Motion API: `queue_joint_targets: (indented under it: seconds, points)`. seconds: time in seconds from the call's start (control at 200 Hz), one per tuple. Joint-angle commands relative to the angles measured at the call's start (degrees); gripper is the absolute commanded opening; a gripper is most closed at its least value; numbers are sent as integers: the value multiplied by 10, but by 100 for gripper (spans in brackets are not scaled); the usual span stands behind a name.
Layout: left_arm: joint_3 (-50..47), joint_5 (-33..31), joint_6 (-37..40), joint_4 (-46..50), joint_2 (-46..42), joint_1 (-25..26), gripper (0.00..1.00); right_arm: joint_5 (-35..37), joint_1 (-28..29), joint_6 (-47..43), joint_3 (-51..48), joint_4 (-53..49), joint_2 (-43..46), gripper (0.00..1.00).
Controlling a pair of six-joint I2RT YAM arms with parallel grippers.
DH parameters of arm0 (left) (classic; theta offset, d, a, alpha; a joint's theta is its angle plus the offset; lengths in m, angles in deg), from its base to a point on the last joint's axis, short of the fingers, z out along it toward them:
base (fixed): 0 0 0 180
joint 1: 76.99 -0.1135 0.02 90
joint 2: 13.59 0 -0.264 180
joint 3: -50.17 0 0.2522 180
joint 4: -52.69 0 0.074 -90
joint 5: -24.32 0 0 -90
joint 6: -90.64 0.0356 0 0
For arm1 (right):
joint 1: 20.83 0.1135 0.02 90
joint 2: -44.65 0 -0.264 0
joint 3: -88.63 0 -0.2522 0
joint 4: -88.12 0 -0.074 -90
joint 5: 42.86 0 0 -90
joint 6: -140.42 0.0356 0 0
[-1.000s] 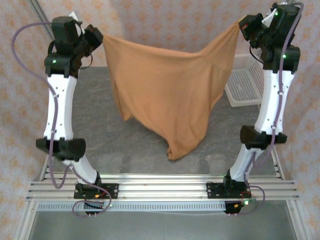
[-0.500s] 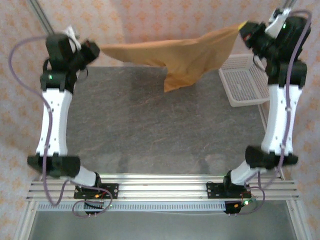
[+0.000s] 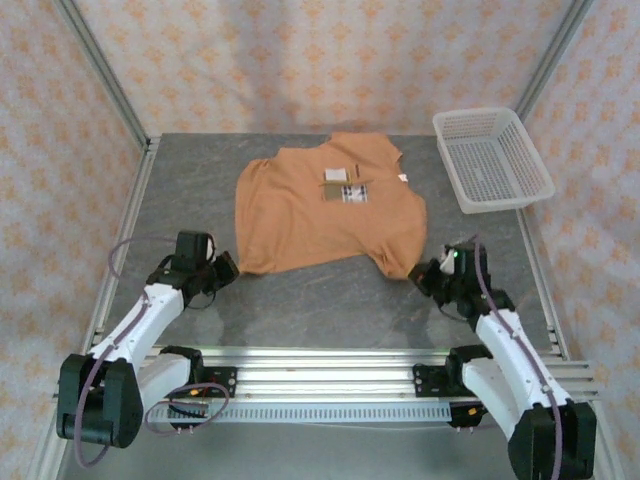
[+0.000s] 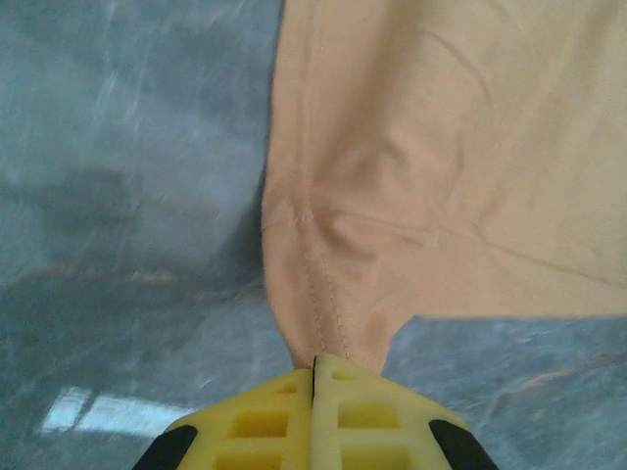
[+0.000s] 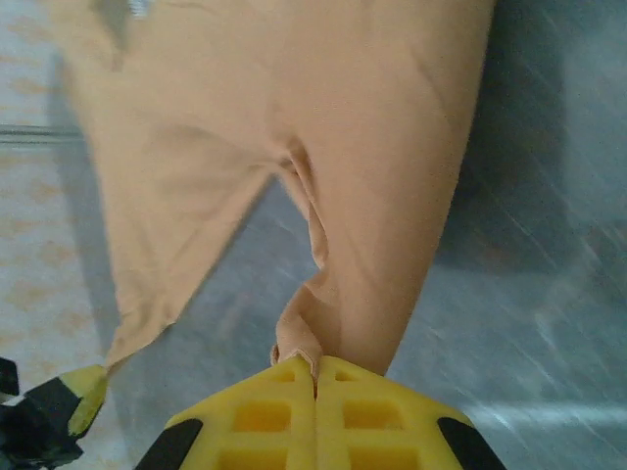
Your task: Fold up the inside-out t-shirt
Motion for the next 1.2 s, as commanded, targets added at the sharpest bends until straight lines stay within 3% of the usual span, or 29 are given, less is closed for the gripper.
queue_joint_targets:
  seconds: [0.0,0.05,0.14,0.185,0.33,0.44,0.601,0.761,0.901,0.991,1.041,1.196]
  points:
    - [-19,-35,-45,-34,-18,10,6,18,4,40,-13,44,65,3]
    - [-12,-50,-47,-8,-17,11,26,30,4,40,-11,28,80,17]
    - [48,-94,-23,77,-17,11,37,54,4,33,13,-6,95,43]
    - [89,-119,-9,118,-20,11,44,65,4,29,32,-15,95,48]
    - [208,-161,32,148,-3,11,46,121,4,-7,118,-46,46,56]
    - [294,-109,41,98,99,11,44,119,5,-5,176,34,-71,56]
    - [470,-37,47,63,335,24,37,133,42,1,336,114,-322,51]
    - [693,36,70,102,573,36,30,138,69,6,557,98,-580,44]
    - [799,38,60,120,691,40,29,143,70,49,702,93,-754,39]
    - [822,28,54,135,737,30,29,167,66,72,775,63,-834,38]
    - [805,26,33,130,747,21,30,178,61,90,798,36,-867,32]
    - [642,4,-5,54,688,-9,30,240,50,104,749,-48,-862,31]
